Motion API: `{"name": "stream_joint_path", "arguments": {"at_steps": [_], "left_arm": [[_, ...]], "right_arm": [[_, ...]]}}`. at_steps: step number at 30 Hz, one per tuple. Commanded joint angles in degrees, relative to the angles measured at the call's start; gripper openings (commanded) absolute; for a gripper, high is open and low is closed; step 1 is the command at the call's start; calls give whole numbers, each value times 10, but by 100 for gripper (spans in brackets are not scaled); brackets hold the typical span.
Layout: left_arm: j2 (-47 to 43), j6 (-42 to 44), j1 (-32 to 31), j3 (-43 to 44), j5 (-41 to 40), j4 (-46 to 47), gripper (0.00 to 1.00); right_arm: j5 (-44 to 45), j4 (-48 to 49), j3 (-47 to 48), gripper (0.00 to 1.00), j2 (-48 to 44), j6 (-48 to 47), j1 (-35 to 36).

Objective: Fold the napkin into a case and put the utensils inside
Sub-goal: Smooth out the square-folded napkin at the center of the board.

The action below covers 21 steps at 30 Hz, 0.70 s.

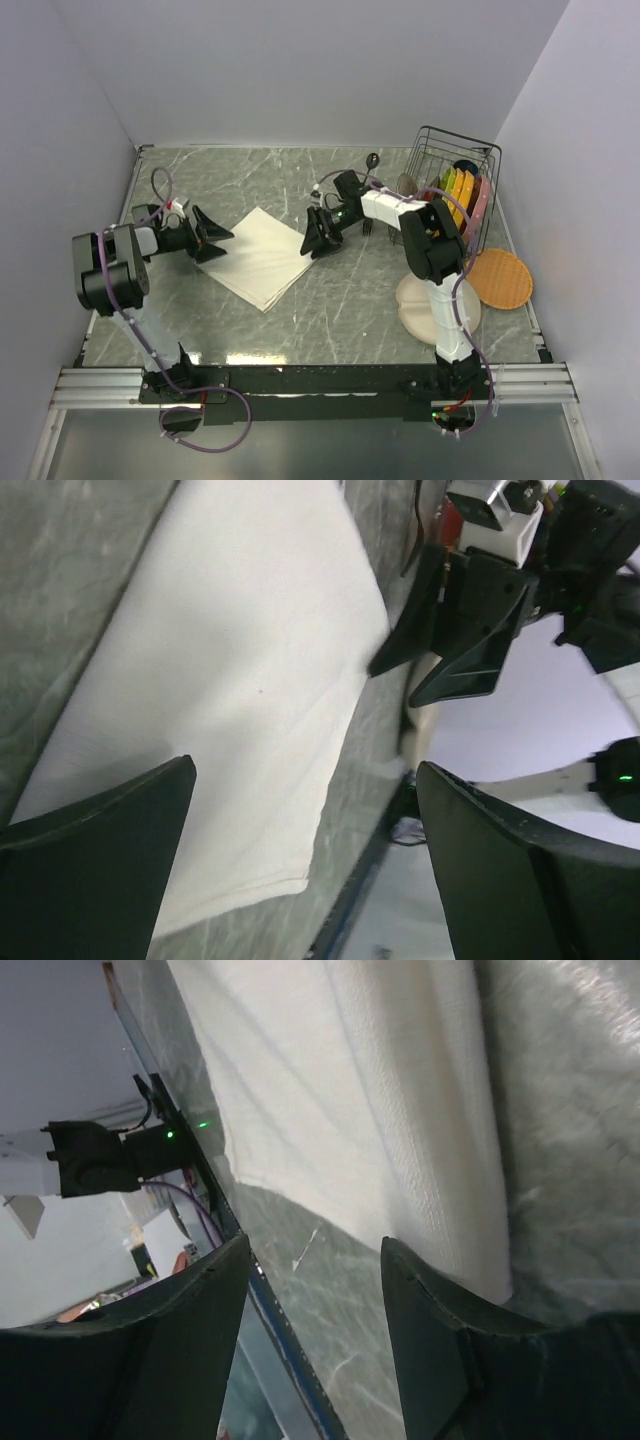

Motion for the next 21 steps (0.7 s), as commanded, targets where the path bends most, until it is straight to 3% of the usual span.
{"name": "stream_joint_path", "arguments": {"at_steps": [1,2,4,5,6,7,9,13,21], "left_arm": [[-124,227,1,75,-62,-176,98],[-152,295,-1,91,-80,-221,98],[-183,397,-9,90,-131,-250,88],[-220,436,-15,82,-147,-267,79],[-242,476,-35,69,-168,-270,53],[-263,552,-50,36,-208,-268,41],[-323,625,-115,-1,-248,-261,24],[-389,745,-217,-99,-293,-231,24],[-372,778,-360,-150,-329,-202,29]], "right_arm": [[5,-16,34,58,-93,-2,2],[12,-9,40,48,-98,6,5],[48,15,54,37,-101,21,10],[68,14,62,27,-96,20,12],[92,11,82,23,-89,13,20],[121,8,92,20,-70,8,23],[158,5,118,14,-50,-2,30],[187,-4,149,12,6,-20,46],[208,-2,121,14,37,-45,65]]}}
